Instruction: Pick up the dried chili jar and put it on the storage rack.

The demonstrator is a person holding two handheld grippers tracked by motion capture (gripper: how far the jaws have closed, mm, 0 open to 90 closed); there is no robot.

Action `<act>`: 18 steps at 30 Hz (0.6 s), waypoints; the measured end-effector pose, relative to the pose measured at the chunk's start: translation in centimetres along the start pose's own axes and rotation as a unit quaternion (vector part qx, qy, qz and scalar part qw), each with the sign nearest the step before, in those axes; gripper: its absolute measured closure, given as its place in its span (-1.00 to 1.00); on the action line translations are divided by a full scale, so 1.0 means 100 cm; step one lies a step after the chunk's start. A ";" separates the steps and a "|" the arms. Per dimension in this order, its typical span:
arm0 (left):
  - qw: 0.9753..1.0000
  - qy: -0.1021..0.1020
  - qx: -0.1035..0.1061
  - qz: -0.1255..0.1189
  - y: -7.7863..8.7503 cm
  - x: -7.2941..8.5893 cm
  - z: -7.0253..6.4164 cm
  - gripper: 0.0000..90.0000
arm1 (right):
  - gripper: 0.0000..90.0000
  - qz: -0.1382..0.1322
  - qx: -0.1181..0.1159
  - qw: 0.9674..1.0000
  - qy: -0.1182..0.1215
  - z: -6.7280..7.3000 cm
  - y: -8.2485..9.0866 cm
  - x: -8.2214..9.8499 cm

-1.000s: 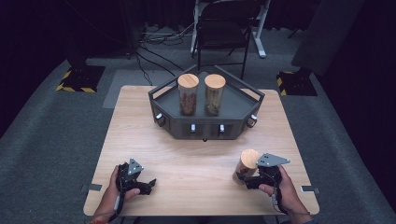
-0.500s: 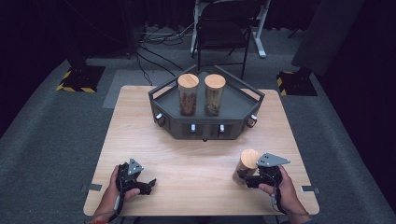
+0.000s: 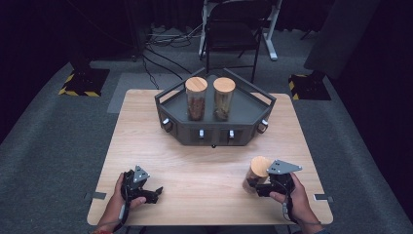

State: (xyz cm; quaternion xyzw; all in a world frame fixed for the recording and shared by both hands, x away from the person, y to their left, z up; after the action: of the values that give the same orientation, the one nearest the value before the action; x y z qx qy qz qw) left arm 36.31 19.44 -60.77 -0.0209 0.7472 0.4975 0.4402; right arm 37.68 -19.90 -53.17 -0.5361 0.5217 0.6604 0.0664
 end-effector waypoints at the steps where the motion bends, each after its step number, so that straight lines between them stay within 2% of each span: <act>1: 1.000 0.001 0.000 0.001 0.000 0.000 0.000 -0.99 | -0.43 0.000 -0.001 1.000 0.000 0.000 0.000 0.000; 13: 1.000 0.001 0.000 0.001 0.000 0.000 0.000 -0.99 | -0.43 0.001 0.002 1.000 0.004 -0.003 0.008 -0.005; 18: 1.000 0.000 0.000 0.000 0.000 0.000 0.000 -0.99 | -0.43 0.003 0.004 1.000 -0.003 -0.007 0.012 -0.007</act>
State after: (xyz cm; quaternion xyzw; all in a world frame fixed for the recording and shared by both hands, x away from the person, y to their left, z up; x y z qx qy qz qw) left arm 36.31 19.45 -60.77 -0.0207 0.7471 0.4975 0.4403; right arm 37.65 -20.68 -51.75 -0.5319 0.5262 0.6600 0.0680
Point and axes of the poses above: each handheld gripper's, and its own axes: y roughly backward along the jaws, x roughly out of its underside, z roughly to its left, the point moved 8 cm from there along -y, roughly forward along the jaws, and after that the axes turned 9 degrees about x, right-handed, at the moved point
